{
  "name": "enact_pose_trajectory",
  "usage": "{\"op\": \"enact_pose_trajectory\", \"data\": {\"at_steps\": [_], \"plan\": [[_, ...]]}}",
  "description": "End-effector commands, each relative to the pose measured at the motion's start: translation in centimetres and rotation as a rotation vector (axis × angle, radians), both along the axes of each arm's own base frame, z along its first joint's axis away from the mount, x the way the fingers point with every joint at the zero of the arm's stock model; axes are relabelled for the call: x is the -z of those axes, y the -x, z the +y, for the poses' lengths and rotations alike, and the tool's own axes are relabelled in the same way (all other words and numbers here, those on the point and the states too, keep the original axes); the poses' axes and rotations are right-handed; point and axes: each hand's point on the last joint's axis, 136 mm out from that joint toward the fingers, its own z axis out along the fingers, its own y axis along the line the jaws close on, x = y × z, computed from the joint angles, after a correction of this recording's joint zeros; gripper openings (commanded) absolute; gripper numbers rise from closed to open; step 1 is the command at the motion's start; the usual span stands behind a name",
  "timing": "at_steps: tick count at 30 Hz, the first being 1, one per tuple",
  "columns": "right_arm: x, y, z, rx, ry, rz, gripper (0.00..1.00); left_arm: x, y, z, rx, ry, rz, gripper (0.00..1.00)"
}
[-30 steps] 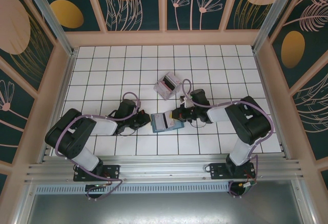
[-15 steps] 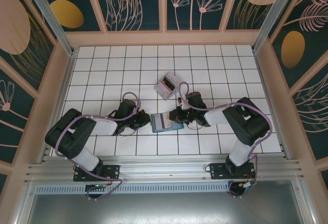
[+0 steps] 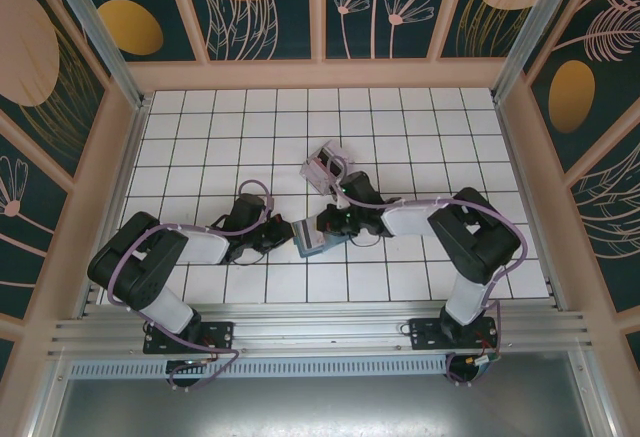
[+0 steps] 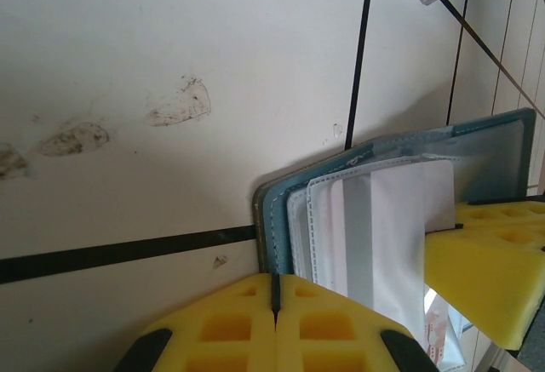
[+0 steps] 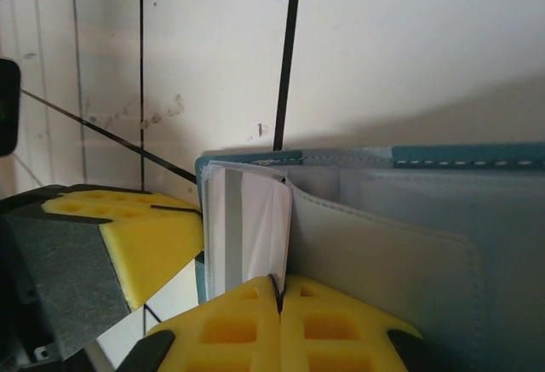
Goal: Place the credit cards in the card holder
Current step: Insert the credit card into the card slot, then rotate the card holder at the center of the table.
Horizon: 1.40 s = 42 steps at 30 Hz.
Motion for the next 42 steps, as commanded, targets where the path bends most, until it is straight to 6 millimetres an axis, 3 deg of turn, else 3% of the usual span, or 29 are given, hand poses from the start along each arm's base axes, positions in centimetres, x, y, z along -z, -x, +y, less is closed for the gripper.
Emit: {"op": "enact_pose_trajectory", "data": {"at_steps": [1,7,14,18,20,23,26,30,36,42], "plan": [[1.8,1.1,0.3,-0.073,0.122,-0.025,0.14,1.8,2.4,0.2,0.035,-0.035,0.079,0.04],[-0.5,0.1,-0.8,-0.061,0.167,-0.095,0.33,1.0,2.0,0.8,0.013,-0.070,0.050,0.05],[-3.8,-1.4,-2.3,-0.036,0.189,-0.166,0.36,-1.5,0.6,1.2,0.006,-0.132,-0.002,0.08],[-4.9,-1.4,-4.1,0.006,0.170,-0.163,0.36,-4.0,-0.9,2.0,-0.028,-0.181,-0.058,0.14],[-4.8,-1.0,-5.3,0.030,0.160,-0.149,0.36,-5.1,-2.0,2.4,-0.050,-0.197,-0.091,0.24],[-4.3,0.0,-7.1,0.066,0.137,-0.113,0.29,-5.6,-4.2,2.3,-0.041,-0.212,-0.118,0.27],[-3.0,1.5,-8.5,0.082,0.129,-0.059,0.20,-5.0,-6.4,1.2,0.011,-0.226,-0.118,0.22],[-1.1,3.6,-9.2,0.079,0.124,0.007,0.18,-3.9,-7.8,-0.7,0.087,-0.220,-0.097,0.14],[1.0,3.4,-8.9,0.095,0.127,0.026,0.18,-1.4,-4.9,-0.6,0.119,-0.194,-0.018,0.10],[0.8,0.1,-6.3,0.063,0.124,-0.025,0.18,-0.2,0.1,-0.7,0.130,-0.159,0.042,0.10]]}}
